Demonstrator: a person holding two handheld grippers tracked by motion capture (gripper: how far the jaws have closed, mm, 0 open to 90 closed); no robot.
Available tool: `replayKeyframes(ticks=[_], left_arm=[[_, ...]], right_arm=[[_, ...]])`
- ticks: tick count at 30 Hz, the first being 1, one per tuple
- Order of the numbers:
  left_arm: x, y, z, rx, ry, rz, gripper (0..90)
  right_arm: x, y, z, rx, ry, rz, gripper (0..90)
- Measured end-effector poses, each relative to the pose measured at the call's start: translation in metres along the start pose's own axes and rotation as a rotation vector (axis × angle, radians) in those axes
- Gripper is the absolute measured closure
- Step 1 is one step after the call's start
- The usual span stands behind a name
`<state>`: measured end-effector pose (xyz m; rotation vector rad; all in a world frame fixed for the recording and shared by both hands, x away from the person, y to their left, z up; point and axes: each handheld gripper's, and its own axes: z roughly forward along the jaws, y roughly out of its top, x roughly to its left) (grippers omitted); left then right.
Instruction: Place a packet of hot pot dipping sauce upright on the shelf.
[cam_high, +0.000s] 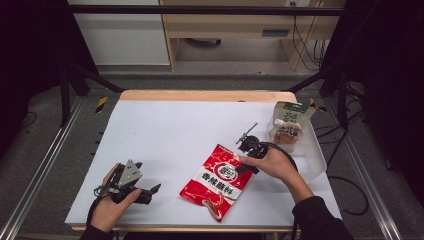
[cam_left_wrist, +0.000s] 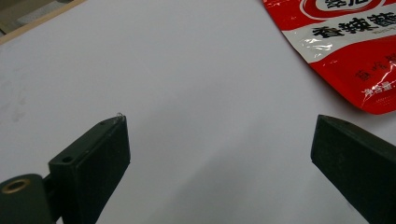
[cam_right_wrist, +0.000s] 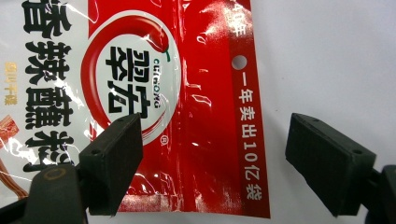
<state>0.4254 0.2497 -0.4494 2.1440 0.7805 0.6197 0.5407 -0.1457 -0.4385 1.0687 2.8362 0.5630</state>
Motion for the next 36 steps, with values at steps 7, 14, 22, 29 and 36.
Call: replayKeyframes(ticks=[7,14,22,29,36], left_arm=[[0.000,0.000,-0.001,0.007,-0.001,0.010,4.6],[0.001,0.000,-0.001,0.007,-0.002,0.009,4.6],[0.001,0.000,-0.001,0.002,0.001,0.003,4.6],[0.001,0.000,-0.001,0.007,-0.002,0.008,4.6],[0.001,0.000,-0.001,0.008,-0.001,0.009,4.7]], right_arm=[[0.000,0.001,0.003,0.021,0.013,-0.006,22.1],[0.002,0.002,0.001,0.011,0.050,0.002,25.5],[0.004,-0.001,-0.012,-0.052,0.076,0.014,31.0],[0.012,-0.002,-0.017,-0.064,0.102,-0.016,37.8],[0.020,-0.002,-0.016,-0.052,0.032,-0.068,63.8]])
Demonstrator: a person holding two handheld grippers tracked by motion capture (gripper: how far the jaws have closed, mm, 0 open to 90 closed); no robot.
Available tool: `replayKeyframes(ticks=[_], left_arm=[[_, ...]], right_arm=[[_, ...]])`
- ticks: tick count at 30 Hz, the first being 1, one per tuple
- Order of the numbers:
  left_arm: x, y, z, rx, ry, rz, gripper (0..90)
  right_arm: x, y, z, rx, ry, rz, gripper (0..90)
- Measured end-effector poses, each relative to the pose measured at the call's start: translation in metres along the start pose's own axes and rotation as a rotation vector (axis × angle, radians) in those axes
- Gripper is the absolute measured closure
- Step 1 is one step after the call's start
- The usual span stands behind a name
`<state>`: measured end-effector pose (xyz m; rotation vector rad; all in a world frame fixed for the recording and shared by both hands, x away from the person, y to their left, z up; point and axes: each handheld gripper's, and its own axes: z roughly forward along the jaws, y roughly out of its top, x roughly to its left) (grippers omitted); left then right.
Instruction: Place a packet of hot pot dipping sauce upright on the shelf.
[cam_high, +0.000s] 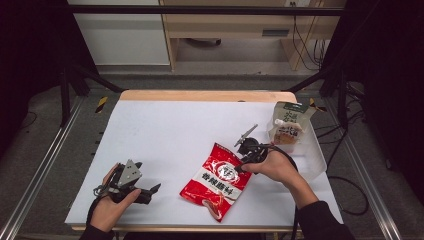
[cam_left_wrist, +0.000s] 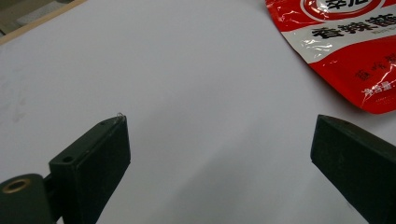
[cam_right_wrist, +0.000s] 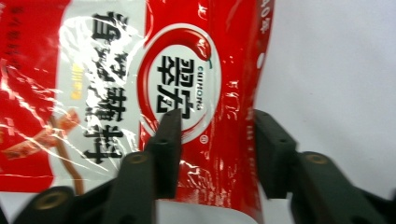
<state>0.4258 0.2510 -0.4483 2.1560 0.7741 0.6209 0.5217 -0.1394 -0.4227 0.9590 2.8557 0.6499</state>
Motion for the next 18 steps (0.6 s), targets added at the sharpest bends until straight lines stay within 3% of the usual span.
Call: replayKeyframes(ticks=[2,9,18], left_arm=[[-0.0002,-0.0001,0.0003,-0.004,0.000,-0.005,4.7],[-0.0001,0.0000,0.0002,-0.004,0.000,-0.004,4.7],[-0.0001,-0.0001,0.0001,-0.003,0.000,-0.005,4.8]], right_arm=[[0.0011,0.0001,0.0012,0.009,-0.025,-0.025,70.7],[0.0006,0.0006,-0.0012,0.007,-0.063,-0.036,89.6],[0.0029,0.0011,-0.0062,-0.007,-0.063,-0.040,90.0]])
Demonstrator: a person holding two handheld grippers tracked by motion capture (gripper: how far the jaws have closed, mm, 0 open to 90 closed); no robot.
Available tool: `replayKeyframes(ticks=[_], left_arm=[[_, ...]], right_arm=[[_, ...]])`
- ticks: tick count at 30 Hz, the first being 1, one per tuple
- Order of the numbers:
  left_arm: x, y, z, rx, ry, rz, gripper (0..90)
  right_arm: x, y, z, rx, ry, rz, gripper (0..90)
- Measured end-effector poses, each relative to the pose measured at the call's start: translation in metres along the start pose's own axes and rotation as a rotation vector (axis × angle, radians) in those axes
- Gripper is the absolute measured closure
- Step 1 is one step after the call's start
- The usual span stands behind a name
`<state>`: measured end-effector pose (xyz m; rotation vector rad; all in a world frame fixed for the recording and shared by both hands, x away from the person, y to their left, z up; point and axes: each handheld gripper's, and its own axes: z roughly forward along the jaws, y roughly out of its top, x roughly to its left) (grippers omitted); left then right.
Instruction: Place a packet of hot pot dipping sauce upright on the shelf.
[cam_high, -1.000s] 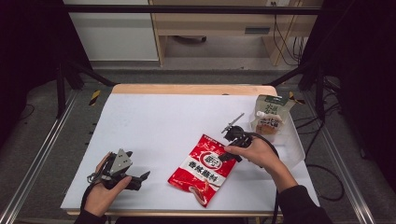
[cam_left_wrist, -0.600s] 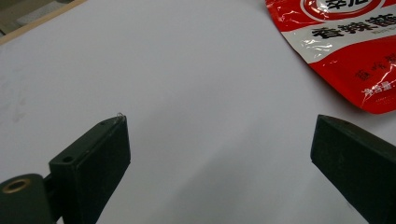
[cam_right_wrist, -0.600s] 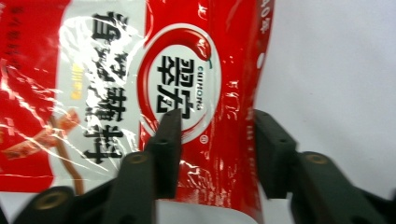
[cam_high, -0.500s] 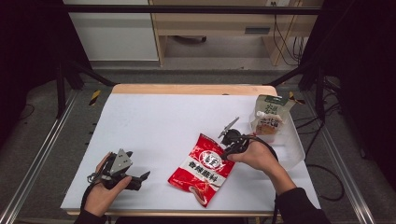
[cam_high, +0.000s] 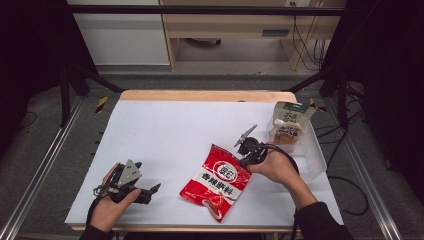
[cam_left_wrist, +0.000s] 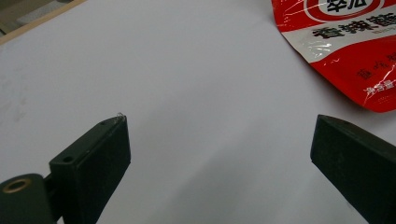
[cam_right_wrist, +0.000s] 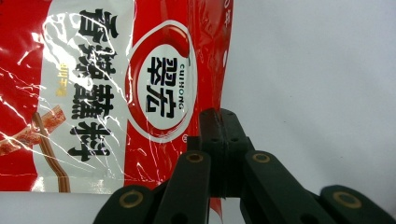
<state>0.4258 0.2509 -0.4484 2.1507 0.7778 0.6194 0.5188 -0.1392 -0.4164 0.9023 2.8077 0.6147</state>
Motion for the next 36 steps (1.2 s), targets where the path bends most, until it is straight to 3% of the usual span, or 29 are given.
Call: replayKeyframes(ticks=[20,29,36], left_arm=[[0.001,0.000,-0.001,0.004,0.001,0.004,4.9],[0.001,0.000,0.000,0.004,-0.003,0.006,5.0],[0.001,0.000,0.000,-0.002,-0.003,0.002,5.2]], right_arm=[[0.008,0.004,-0.012,-0.049,-0.001,-0.021,90.0],[0.015,0.009,-0.017,-0.095,-0.024,-0.072,90.0],[0.028,0.020,-0.020,-0.153,-0.061,-0.141,90.0]])
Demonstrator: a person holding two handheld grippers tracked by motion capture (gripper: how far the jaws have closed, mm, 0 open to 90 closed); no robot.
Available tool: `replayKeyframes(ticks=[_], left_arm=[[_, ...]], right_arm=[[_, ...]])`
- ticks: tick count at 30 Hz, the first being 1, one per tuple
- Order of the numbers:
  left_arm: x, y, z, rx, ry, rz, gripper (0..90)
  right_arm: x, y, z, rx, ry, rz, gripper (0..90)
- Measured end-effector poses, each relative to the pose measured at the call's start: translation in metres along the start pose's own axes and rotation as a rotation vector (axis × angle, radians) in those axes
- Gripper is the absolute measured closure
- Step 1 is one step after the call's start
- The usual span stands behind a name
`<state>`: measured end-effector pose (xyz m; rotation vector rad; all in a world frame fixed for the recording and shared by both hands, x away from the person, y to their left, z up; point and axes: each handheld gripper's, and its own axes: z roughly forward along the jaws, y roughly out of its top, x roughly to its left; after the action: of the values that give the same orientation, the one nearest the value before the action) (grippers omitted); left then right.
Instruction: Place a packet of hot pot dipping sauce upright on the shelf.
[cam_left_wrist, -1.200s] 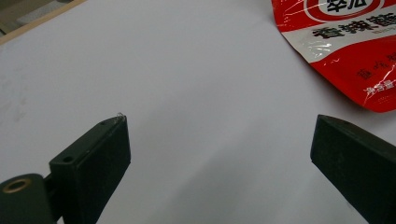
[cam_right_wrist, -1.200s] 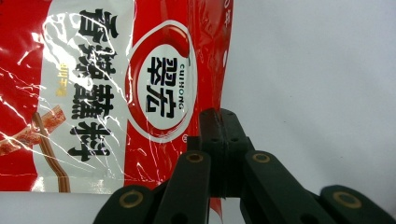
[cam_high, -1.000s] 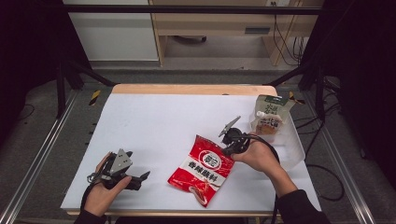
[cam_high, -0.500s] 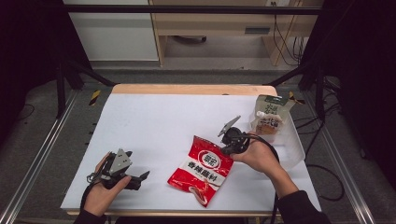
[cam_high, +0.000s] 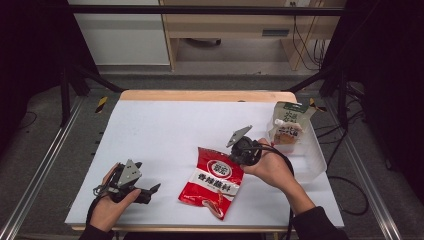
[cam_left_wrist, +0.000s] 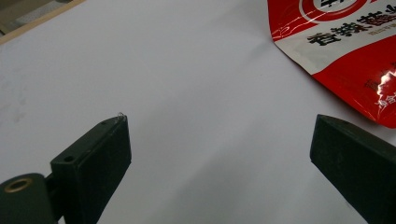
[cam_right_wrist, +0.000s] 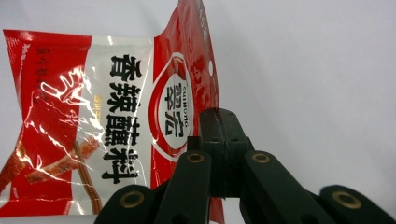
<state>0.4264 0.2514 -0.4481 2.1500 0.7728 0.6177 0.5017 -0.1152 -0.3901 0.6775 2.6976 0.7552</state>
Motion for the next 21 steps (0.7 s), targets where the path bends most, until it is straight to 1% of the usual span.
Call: replayKeyframes(ticks=[4,6,8,10,11,12,13,14,15,17,18,21], left_arm=[[0.000,0.000,0.000,-0.008,0.002,-0.007,5.1],[0.000,0.000,0.000,-0.008,0.001,-0.007,5.1],[0.000,0.001,0.000,-0.010,0.002,-0.008,5.2],[0.000,0.002,0.000,-0.013,-0.006,-0.005,5.4],[0.000,0.003,-0.001,-0.006,-0.006,0.006,6.9],[0.000,0.003,0.000,-0.014,-0.010,0.001,7.8],[0.000,0.005,-0.001,-0.005,-0.018,0.012,8.1],[-0.001,0.006,0.001,-0.015,-0.022,-0.001,8.1],[0.000,0.007,0.000,-0.005,-0.027,0.014,8.2],[-0.002,0.012,0.001,-0.014,-0.028,0.009,8.6],[-0.002,0.016,0.001,-0.010,-0.028,0.021,9.1],[-0.004,0.028,0.002,-0.020,-0.043,0.031,9.9]], right_arm=[[0.008,0.010,-0.001,-0.029,-0.029,-0.036,90.0],[0.010,0.013,-0.002,-0.031,-0.041,-0.055,90.0],[0.012,0.016,-0.002,-0.047,-0.056,-0.059,90.0],[0.014,0.018,-0.003,-0.063,-0.062,-0.062,90.0],[0.014,0.019,-0.003,-0.071,-0.067,-0.072,90.0],[0.014,0.020,-0.003,-0.075,-0.067,-0.076,90.0],[0.015,0.021,-0.003,-0.087,-0.067,-0.078,90.0],[0.016,0.022,-0.004,-0.089,-0.072,-0.082,90.0],[0.017,0.023,-0.004,-0.095,-0.072,-0.083,90.0],[0.019,0.026,-0.005,-0.099,-0.077,-0.097,90.0],[0.019,0.027,-0.006,-0.098,-0.078,-0.097,90.0],[0.021,0.032,-0.009,-0.114,-0.082,-0.105,90.0]])
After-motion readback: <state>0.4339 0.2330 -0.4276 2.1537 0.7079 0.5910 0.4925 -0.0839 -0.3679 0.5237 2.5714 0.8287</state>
